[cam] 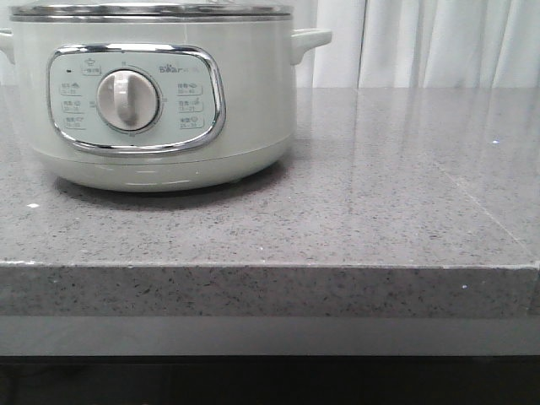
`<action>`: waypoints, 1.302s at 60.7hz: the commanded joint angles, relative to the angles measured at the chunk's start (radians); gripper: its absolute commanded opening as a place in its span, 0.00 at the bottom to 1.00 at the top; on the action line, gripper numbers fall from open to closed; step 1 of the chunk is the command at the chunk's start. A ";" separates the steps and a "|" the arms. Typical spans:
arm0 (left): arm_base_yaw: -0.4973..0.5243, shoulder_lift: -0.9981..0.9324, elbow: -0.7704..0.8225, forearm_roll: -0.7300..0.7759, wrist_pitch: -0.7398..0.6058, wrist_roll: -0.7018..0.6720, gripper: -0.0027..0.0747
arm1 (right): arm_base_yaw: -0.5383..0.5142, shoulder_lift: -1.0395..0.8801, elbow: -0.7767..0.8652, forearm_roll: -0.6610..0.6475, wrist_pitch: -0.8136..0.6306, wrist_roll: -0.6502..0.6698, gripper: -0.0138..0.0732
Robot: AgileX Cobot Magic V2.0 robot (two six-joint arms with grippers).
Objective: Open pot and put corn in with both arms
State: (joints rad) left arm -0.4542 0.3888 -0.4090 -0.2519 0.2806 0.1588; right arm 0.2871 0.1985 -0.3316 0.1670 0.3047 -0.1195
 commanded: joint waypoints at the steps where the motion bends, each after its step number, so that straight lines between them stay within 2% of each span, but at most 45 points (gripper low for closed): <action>1: -0.006 0.004 -0.026 -0.006 -0.079 0.000 0.01 | -0.007 0.009 -0.026 -0.006 -0.090 -0.009 0.08; 10: 0.001 -0.037 0.017 0.070 -0.081 0.000 0.01 | -0.007 0.009 -0.026 -0.006 -0.090 -0.009 0.08; 16: 0.046 -0.124 0.071 0.104 -0.081 0.000 0.01 | -0.007 0.009 -0.026 -0.006 -0.090 -0.009 0.08; 33: 0.320 -0.417 0.297 0.105 -0.082 -0.002 0.01 | -0.007 0.009 -0.026 -0.006 -0.090 -0.009 0.08; 40: 0.417 -0.413 0.356 0.105 -0.109 -0.008 0.01 | -0.007 0.008 -0.026 -0.006 -0.089 -0.009 0.08; 47: 0.472 -0.420 0.419 0.096 -0.151 -0.012 0.01 | -0.007 0.009 -0.026 -0.006 -0.089 -0.009 0.08; 50: 0.484 -0.420 0.415 0.089 -0.117 -0.012 0.01 | -0.007 0.009 -0.026 -0.006 -0.089 -0.009 0.08; 79: 0.484 -0.418 0.415 0.089 -0.121 -0.012 0.01 | -0.007 0.009 -0.026 -0.006 -0.089 -0.009 0.08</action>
State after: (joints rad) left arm 0.0268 -0.0048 0.0091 -0.1500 0.2492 0.1563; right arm 0.2871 0.1985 -0.3316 0.1670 0.3047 -0.1195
